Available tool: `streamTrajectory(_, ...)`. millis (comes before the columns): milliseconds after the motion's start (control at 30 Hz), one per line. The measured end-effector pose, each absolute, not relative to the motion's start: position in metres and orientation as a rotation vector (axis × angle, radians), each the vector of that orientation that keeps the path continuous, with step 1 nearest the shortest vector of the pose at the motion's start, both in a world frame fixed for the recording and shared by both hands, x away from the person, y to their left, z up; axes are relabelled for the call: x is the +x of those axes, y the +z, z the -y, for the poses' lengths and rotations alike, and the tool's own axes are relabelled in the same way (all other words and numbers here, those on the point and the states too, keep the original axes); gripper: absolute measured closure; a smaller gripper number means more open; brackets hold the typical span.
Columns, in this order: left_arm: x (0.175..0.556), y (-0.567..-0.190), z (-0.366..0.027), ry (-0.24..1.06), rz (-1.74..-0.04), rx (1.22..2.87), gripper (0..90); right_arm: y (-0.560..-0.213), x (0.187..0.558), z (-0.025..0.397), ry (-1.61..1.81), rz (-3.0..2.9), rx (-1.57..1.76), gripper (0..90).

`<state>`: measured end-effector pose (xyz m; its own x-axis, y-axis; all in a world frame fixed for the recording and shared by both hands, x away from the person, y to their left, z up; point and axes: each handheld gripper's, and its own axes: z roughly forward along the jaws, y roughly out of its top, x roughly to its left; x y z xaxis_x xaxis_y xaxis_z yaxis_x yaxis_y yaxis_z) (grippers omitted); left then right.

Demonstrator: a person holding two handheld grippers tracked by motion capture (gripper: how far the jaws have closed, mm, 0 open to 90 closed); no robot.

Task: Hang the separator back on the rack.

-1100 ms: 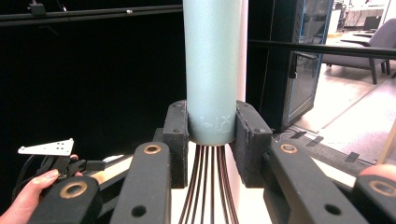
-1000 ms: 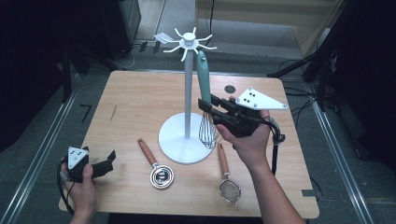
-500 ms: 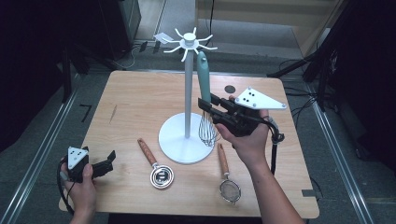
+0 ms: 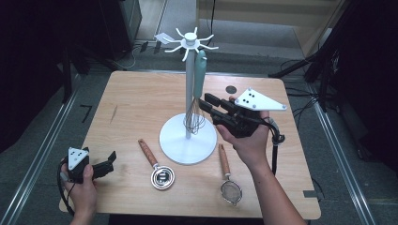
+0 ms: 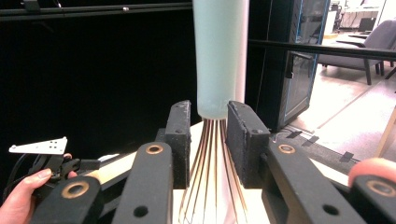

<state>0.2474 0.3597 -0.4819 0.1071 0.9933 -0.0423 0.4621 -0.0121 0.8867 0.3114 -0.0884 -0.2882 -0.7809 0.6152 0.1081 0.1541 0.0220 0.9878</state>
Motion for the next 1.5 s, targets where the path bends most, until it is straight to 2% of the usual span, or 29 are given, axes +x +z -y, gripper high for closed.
streamTrajectory(333,0.247,-0.482,-0.360,0.844,-1.466,1.592,0.0,-0.280,0.309,0.092,1.786,-1.885,0.798,90.0)
streamTrajectory(867,0.248,-0.482,-0.360,0.843,-1.467,1.591,0.0,-0.248,0.316,0.087,1.809,-1.799,0.765,90.0)
streamTrajectory(1500,0.248,-0.482,-0.360,0.839,-1.469,1.588,0.0,-0.228,0.327,0.086,1.839,-1.740,0.758,90.0)
